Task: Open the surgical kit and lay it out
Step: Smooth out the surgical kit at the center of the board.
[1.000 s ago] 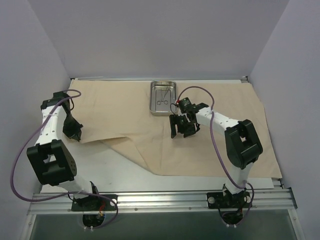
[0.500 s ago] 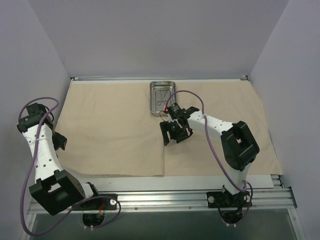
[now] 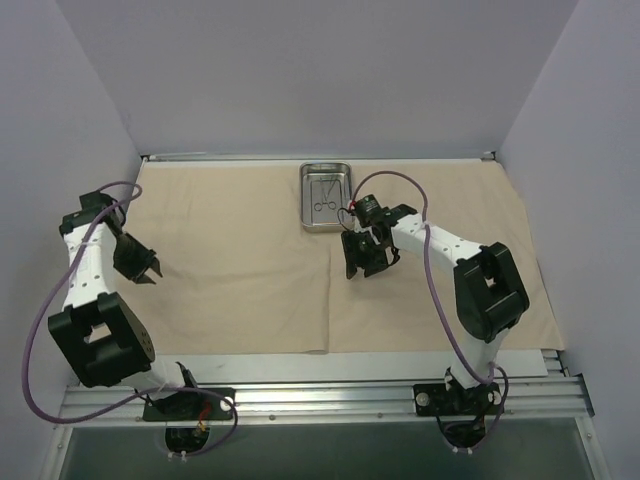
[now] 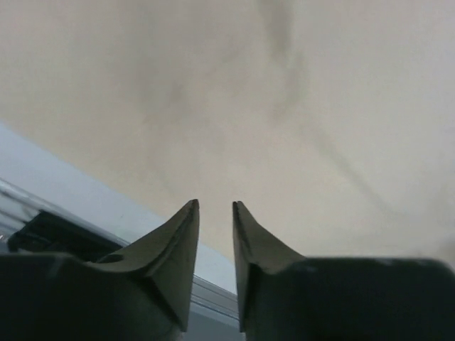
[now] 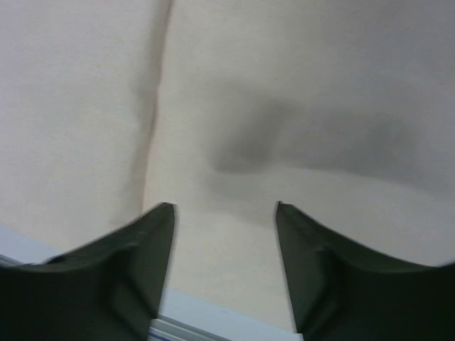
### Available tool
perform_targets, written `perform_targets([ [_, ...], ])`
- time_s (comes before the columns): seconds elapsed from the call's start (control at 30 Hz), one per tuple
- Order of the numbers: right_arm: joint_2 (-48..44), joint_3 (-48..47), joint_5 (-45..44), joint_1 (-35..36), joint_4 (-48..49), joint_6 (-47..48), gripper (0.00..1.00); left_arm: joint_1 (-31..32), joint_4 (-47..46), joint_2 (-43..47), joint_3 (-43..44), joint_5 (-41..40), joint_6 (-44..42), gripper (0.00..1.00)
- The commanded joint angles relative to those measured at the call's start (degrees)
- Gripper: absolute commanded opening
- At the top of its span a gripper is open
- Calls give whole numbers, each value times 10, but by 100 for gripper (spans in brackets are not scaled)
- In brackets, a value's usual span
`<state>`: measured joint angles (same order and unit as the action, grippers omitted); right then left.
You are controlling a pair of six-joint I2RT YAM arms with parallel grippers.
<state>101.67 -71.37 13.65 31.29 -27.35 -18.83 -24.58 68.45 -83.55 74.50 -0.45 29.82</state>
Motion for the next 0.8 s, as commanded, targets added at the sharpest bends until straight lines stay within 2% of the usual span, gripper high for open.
perform_targets([
  [0.0,0,-14,-37,-23,-33,6,44,51,-112,-55,-4,101,18,31],
  [0.07,-1,3,-40,-32,-26,4,35,73,-135,-106,-10,119,30,26],
  [0.13,-3,14,-50,-34,-19,-2,29,73,-155,-142,-19,140,40,15],
  [0.27,-5,52,-64,-39,-8,-17,26,67,-166,-193,-16,104,26,15],
  [0.33,-12,70,-69,-43,0,-23,32,59,-160,-227,-12,91,16,14],
  [0.37,-14,90,-69,-48,2,-27,38,48,-156,-248,-14,86,13,15],
  [0.47,-16,118,-67,-56,0,-38,48,31,-160,-267,-22,86,9,14],
  [0.63,-42,156,-64,-66,0,-49,53,24,-157,-291,-14,74,-2,15],
  [0.77,-52,101,-76,-68,-24,-51,55,23,-139,-304,15,57,-10,15],
])
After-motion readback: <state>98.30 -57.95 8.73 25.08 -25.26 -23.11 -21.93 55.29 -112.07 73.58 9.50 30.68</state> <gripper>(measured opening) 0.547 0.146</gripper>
